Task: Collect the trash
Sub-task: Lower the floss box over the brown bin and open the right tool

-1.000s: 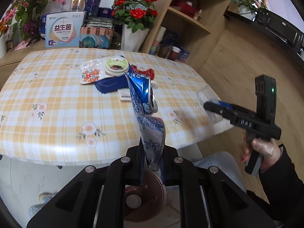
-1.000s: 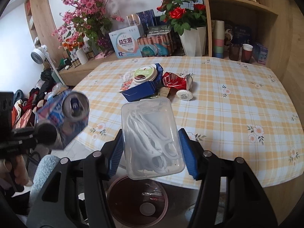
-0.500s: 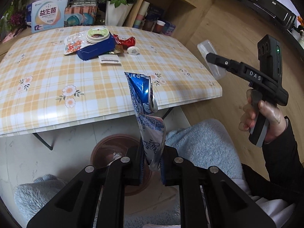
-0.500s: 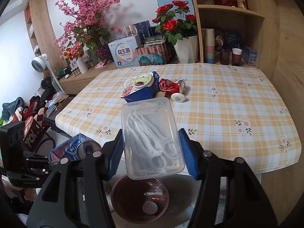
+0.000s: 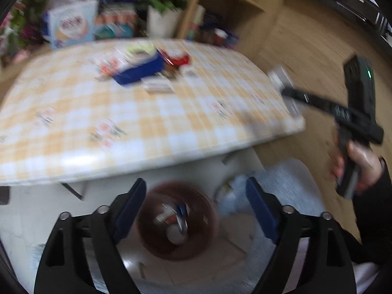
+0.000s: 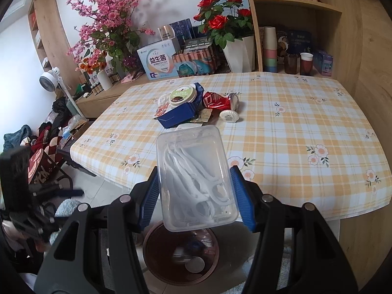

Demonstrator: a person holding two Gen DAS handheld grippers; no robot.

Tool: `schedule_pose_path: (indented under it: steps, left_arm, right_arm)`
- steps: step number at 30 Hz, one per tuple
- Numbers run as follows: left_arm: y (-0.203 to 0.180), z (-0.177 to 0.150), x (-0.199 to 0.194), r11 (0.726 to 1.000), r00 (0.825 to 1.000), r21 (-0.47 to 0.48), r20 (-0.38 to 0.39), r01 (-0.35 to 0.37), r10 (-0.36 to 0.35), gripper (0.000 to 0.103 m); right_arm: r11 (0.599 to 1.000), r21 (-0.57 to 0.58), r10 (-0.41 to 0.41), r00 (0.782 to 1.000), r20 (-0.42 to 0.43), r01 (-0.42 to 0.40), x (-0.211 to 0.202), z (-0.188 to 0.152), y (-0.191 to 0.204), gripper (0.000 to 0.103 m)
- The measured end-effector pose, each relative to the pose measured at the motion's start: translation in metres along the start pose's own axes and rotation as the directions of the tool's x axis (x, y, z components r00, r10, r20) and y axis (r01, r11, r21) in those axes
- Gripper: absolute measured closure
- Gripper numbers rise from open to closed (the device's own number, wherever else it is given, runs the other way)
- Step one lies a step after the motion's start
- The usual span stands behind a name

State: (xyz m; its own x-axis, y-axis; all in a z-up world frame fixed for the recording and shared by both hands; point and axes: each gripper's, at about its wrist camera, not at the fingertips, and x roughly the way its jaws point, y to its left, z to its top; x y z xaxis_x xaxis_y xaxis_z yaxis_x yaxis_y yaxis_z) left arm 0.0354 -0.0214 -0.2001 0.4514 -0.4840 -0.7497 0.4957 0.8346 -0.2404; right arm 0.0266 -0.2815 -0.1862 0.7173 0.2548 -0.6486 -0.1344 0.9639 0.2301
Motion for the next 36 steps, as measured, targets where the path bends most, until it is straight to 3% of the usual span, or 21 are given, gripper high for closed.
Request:
schedule_pose_path:
  steps: [1, 3, 5, 10, 14, 18, 26, 36]
  left_arm:
    - [0.003, 0.002, -0.005, 0.999, 0.999, -0.006, 0.032, -0.035, 0.035, 0.009]
    - [0.011, 0.009, -0.019, 0.991, 0.985, -0.033, 0.106, -0.132, 0.134, 0.006]
    - [0.019, 0.016, -0.028, 0.981, 0.97, -0.067, 0.151, -0.184, 0.192, 0.006]
    - [0.04, 0.027, -0.056, 0.952, 0.924, -0.173, 0.249, -0.253, 0.29, 0.006]
    - [0.051, 0.024, -0.073, 0.932, 0.897, -0.225, 0.283, -0.283, 0.341, 0.006]
    - [0.06, 0.021, -0.078, 0.923, 0.895, -0.257, 0.274, -0.286, 0.353, 0.006]
    - [0.06, 0.014, -0.086, 0.907, 0.868, -0.243, 0.287, -0.344, 0.406, 0.006]
    - [0.067, 0.01, -0.086, 0.902, 0.87, -0.262, 0.274, -0.342, 0.409, 0.006]
  right_arm:
    - [1.0, -0.003, 0.003, 1.0, -0.005, -0.003, 0.001, -0.001, 0.001, 0.045]
    - [1.0, -0.012, 0.005, 1.0, -0.018, -0.006, 0.003, -0.004, 0.004, 0.045]
    - [1.0, -0.018, 0.009, 1.0, -0.029, -0.009, 0.005, -0.007, 0.007, 0.045]
    - [0.999, -0.033, 0.026, 0.998, -0.054, -0.027, 0.008, -0.013, 0.015, 0.045]
    - [0.998, -0.052, 0.041, 0.996, -0.08, -0.045, 0.012, -0.019, 0.026, 0.045]
    - [0.995, -0.068, 0.059, 0.992, -0.11, -0.067, 0.018, -0.025, 0.039, 0.045]
    - [0.991, -0.105, 0.064, 0.986, -0.155, -0.081, 0.026, -0.031, 0.056, 0.045]
    - [0.986, -0.122, 0.086, 0.968, -0.236, -0.118, 0.042, -0.042, 0.07, 0.044]
